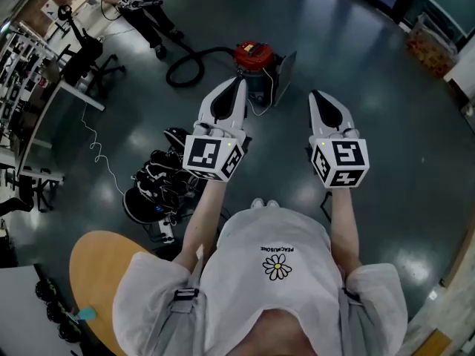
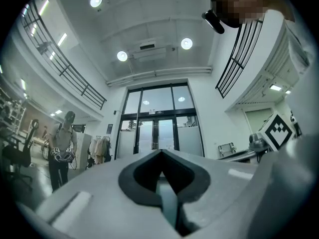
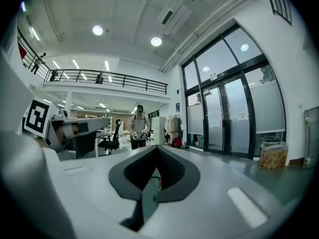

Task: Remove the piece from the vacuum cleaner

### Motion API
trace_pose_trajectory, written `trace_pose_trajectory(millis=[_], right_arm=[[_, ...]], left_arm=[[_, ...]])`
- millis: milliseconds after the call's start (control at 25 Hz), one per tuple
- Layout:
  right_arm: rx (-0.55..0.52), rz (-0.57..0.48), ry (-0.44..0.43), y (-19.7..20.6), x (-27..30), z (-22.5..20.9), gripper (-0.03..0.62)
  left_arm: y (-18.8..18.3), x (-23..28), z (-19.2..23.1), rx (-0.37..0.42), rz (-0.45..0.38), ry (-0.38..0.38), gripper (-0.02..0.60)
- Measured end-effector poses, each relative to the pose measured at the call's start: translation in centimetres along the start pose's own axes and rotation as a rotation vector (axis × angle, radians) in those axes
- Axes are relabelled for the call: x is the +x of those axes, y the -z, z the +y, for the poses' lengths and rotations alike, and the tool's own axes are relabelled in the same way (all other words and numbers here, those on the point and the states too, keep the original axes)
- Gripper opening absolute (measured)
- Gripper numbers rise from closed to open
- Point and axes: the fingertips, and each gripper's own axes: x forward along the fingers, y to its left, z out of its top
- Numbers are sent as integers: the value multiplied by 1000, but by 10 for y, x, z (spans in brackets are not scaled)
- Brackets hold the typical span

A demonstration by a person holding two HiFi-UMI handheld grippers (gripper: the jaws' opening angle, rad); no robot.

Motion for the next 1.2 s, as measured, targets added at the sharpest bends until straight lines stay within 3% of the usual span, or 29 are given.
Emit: trace_pose_trajectory(millis=[480, 760, 1000, 1200], right_arm=[[75, 25, -34, 39, -6, -10, 23], [42, 61, -53, 54, 21, -13, 23], [9, 82, -12, 55, 78, -46, 23], [-5, 90, 9, 41, 148, -71, 24]], left_arm=[[35, -6, -17, 5, 89, -7, 2], [62, 8, 16, -40, 108, -62, 2], [84, 62, 46, -66, 94, -43, 2], [91, 116, 98, -77, 85, -53, 2]])
